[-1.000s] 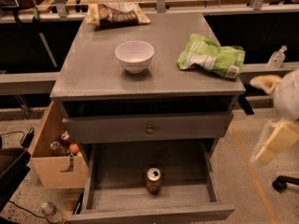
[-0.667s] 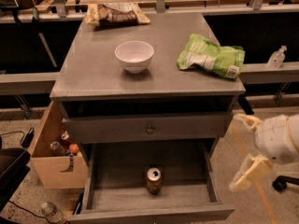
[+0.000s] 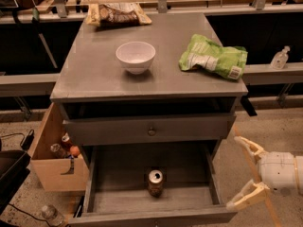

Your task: Pick orange can from middle drawer and place on counter

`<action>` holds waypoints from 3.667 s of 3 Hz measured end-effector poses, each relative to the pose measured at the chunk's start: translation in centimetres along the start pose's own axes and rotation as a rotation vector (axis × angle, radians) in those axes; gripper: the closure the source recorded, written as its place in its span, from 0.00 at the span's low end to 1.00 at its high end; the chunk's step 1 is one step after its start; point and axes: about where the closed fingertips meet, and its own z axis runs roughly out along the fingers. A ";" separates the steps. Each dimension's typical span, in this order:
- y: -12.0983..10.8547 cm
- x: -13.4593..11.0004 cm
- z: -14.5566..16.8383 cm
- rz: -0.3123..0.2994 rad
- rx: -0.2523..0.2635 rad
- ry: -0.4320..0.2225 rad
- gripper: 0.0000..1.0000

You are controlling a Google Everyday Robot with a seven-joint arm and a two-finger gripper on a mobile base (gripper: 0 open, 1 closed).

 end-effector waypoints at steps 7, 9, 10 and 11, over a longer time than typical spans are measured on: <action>-2.8 12.9 27.3 -0.054 -0.183 -0.141 0.00; -2.9 13.8 32.2 -0.032 -0.178 -0.193 0.18; -2.1 14.5 34.2 -0.019 -0.177 -0.196 0.40; -1.9 14.6 34.7 -0.016 -0.177 -0.195 0.64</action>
Offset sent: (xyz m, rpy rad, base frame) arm 0.0213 0.0375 -0.0414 0.0777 -0.0015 0.0243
